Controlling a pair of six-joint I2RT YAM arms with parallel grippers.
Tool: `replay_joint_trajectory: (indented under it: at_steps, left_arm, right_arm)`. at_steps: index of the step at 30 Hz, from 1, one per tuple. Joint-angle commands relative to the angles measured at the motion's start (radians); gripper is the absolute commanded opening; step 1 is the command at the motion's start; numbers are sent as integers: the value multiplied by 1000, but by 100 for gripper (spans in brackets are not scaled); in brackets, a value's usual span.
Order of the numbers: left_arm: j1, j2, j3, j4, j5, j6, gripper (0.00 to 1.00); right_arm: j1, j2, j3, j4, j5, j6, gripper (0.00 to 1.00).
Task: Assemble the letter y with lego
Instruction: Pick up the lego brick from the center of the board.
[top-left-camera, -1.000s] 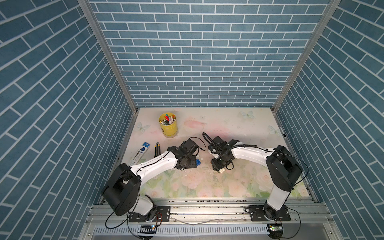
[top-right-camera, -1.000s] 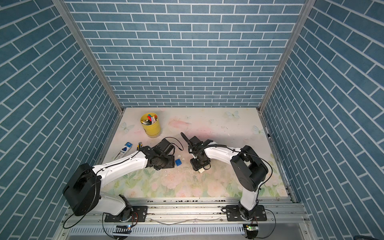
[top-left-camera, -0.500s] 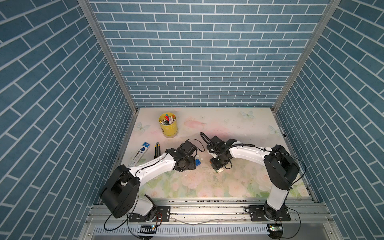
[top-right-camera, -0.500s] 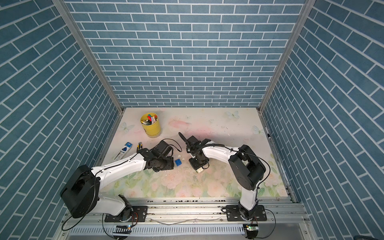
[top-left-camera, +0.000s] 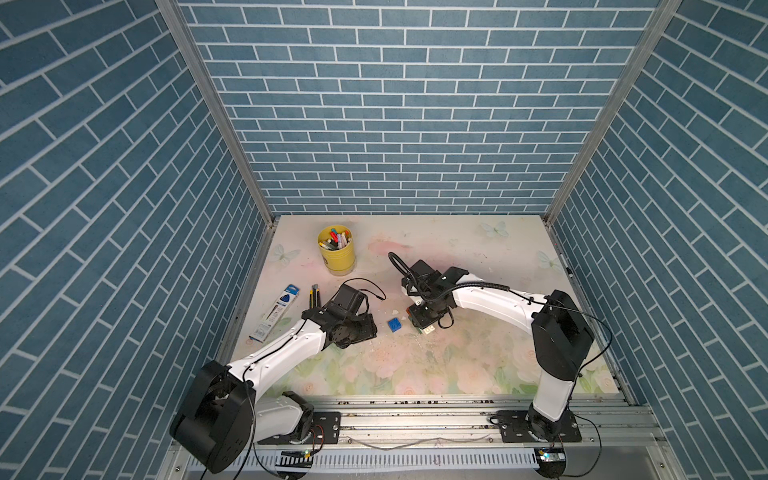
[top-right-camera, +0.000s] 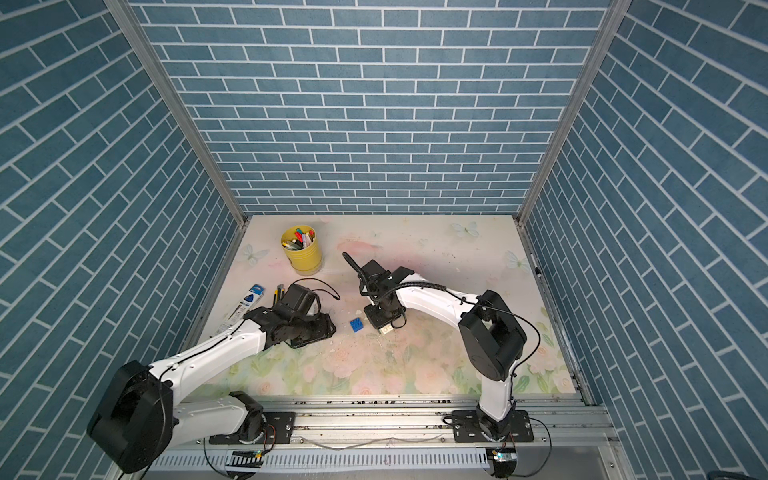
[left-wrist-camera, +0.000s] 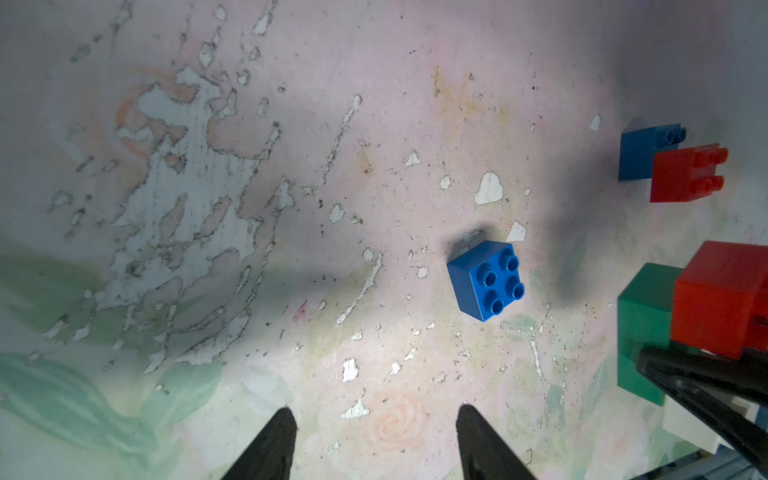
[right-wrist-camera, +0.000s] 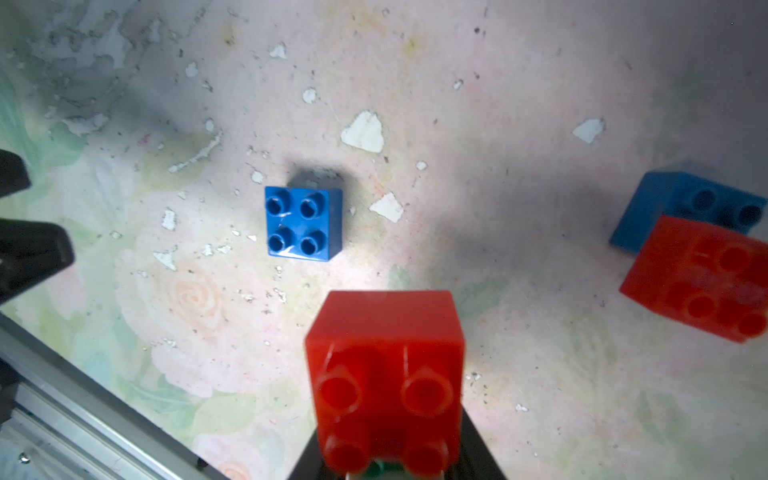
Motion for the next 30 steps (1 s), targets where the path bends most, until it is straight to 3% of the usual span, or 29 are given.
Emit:
replay_joint_trajectory:
  at_steps: [1,7,19,30]
  left_arm:
    - [41,-34,-27,-9,71,-4,64]
    - [71,-58,-22,-66,132,-10,64]
    - [97,-92,-23,-119,143,9,64]
    - [102,-77,-35,-112,135,8,64]
  right_arm:
    - [15,56,69,-73,13,48,30]
    - [36,143,193,-124,13,80,29]
    - [83,298,380,-186,62,97,29]
    - [99,384,450,-228,74,108,29]
